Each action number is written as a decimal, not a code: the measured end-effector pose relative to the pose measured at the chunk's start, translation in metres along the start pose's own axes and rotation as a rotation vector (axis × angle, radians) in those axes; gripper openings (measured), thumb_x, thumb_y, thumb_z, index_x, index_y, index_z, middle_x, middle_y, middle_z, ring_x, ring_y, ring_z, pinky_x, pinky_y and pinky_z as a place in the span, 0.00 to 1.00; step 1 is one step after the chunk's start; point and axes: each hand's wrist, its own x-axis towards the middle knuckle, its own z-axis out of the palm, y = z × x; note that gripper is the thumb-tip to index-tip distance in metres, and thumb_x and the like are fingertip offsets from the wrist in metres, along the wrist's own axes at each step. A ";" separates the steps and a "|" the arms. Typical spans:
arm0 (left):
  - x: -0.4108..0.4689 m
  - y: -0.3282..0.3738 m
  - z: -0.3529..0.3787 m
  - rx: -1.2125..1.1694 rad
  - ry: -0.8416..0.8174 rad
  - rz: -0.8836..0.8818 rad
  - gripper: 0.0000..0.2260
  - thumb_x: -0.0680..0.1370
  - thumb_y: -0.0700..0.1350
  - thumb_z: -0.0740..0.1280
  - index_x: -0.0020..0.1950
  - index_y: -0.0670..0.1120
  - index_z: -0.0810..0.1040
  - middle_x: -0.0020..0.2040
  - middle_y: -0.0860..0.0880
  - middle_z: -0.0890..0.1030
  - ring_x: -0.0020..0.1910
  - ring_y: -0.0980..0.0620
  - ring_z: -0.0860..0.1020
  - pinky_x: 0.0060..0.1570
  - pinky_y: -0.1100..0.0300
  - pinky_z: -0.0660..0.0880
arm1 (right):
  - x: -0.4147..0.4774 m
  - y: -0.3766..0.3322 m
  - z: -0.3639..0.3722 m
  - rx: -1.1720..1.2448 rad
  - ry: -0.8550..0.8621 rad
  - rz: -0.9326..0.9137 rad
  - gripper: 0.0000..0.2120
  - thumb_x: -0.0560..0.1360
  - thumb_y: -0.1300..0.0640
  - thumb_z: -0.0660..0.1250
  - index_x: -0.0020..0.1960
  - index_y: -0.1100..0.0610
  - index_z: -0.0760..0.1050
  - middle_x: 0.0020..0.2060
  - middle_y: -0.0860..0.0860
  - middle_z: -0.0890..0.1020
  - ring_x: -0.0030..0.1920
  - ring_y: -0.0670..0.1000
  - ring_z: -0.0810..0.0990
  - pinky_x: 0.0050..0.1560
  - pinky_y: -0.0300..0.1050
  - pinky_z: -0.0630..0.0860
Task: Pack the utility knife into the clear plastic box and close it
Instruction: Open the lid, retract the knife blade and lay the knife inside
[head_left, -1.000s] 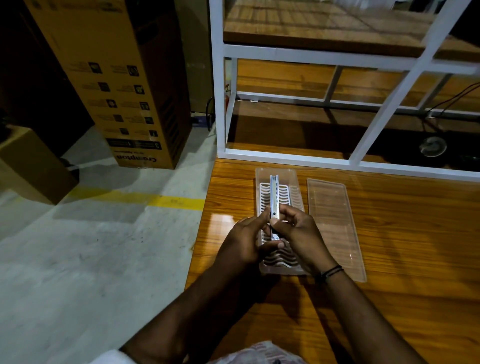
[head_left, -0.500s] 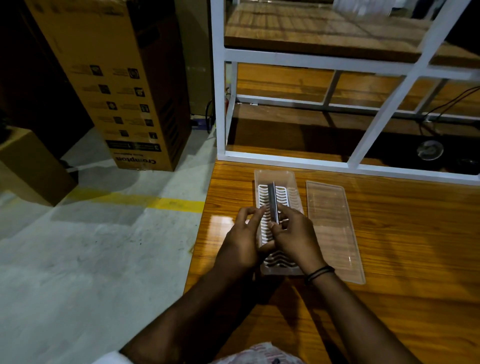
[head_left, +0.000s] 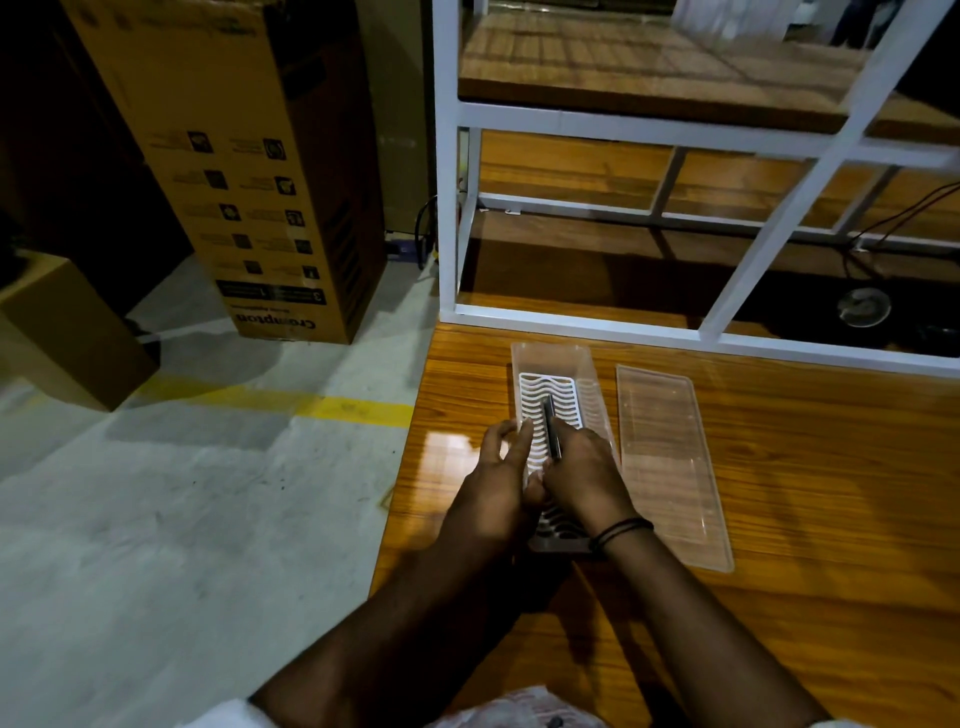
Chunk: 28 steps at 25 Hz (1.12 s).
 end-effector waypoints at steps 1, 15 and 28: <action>0.000 -0.001 0.002 0.001 0.003 -0.003 0.28 0.82 0.48 0.63 0.82 0.54 0.60 0.81 0.51 0.57 0.61 0.46 0.80 0.57 0.49 0.81 | 0.001 0.001 0.000 -0.023 -0.021 0.016 0.32 0.70 0.62 0.72 0.73 0.56 0.73 0.61 0.62 0.80 0.64 0.64 0.77 0.63 0.51 0.75; 0.003 -0.005 0.010 -0.106 -0.031 -0.114 0.25 0.85 0.54 0.59 0.82 0.58 0.56 0.82 0.53 0.57 0.66 0.51 0.75 0.60 0.56 0.77 | -0.003 -0.005 0.003 -0.242 -0.102 0.077 0.27 0.80 0.53 0.61 0.79 0.52 0.62 0.71 0.60 0.68 0.68 0.64 0.73 0.67 0.55 0.72; -0.009 -0.006 0.002 -0.233 0.143 -0.039 0.23 0.83 0.60 0.58 0.77 0.57 0.67 0.66 0.55 0.76 0.61 0.55 0.78 0.60 0.56 0.77 | -0.019 0.044 -0.062 -0.124 0.388 0.114 0.20 0.76 0.54 0.67 0.67 0.55 0.76 0.64 0.60 0.77 0.62 0.63 0.77 0.58 0.57 0.79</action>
